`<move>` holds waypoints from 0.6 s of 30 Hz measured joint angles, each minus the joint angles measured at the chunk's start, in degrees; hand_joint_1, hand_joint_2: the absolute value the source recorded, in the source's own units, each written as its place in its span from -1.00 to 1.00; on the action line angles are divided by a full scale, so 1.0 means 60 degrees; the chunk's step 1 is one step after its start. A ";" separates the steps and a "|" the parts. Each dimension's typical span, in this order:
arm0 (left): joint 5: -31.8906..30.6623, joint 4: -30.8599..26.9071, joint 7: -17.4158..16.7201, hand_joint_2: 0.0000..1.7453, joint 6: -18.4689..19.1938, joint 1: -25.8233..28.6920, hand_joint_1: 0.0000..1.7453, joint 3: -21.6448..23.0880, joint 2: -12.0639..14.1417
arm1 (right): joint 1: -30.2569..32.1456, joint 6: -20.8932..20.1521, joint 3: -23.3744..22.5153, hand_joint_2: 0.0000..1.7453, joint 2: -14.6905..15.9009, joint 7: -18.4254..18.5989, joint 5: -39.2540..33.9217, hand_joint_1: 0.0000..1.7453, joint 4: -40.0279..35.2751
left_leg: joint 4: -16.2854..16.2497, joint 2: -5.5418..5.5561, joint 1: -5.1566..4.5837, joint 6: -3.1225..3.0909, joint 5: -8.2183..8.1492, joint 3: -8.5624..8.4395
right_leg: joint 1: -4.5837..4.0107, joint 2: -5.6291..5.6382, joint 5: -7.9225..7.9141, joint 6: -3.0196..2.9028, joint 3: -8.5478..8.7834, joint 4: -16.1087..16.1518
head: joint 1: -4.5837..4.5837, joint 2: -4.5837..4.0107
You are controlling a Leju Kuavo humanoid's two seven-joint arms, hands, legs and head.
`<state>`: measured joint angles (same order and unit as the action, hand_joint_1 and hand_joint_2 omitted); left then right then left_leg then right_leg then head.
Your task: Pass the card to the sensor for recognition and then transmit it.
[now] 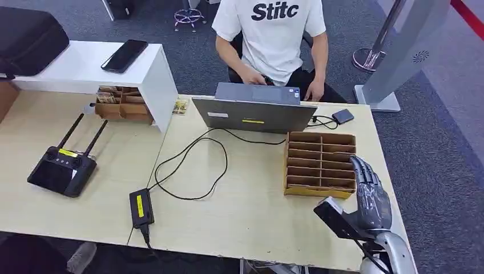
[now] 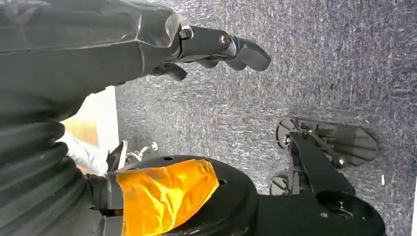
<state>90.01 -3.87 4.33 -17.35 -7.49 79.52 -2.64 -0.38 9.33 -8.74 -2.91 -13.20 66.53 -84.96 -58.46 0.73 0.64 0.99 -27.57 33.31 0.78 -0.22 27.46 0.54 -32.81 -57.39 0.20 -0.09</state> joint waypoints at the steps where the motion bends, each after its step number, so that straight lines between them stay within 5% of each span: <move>1: 0.0000 -0.0004 -0.0004 1.00 0.0003 -0.0003 -1.00 0.0004 0.0004 | -0.0025 0.0004 0.0000 1.00 -0.0004 0.0000 0.0011 -1.00 0.0066 | 0.0000 0.0000 0.0000 0.0000 0.0000 0.0000 | 0.0000 0.0000 0.0000 0.0000 0.0000 0.0000 | 0.0000 0.0000; 13: 0.0000 -0.0004 0.0000 1.00 0.0000 -0.0002 -1.00 0.0062 0.0015 | -0.0086 0.0215 0.0000 1.00 -0.0007 0.0128 0.0237 -1.00 0.0358 | 0.0000 0.0001 0.0000 0.0000 0.0000 -0.0001 | 0.0000 -0.0001 0.0000 0.0000 0.0000 0.0000 | 0.0000 0.0000; 18: 0.0000 0.0000 0.0000 1.00 0.0000 -0.0002 -1.00 0.0069 0.0025 | -0.0109 0.0787 0.0000 1.00 -0.0007 0.0605 0.1337 -1.00 0.0809 | 0.0000 0.0000 0.0000 0.0000 0.0000 0.0000 | 0.0000 0.0000 0.0000 0.0000 0.0000 0.0000 | 0.0000 0.0000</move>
<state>90.01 -3.87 4.33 -17.35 -7.51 79.93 -2.49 -1.03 14.05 -8.74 -2.95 -9.57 74.55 -80.11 -58.46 0.73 0.64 0.99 -27.57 33.30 0.78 -0.22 27.46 0.54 -32.81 -57.39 0.20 -0.09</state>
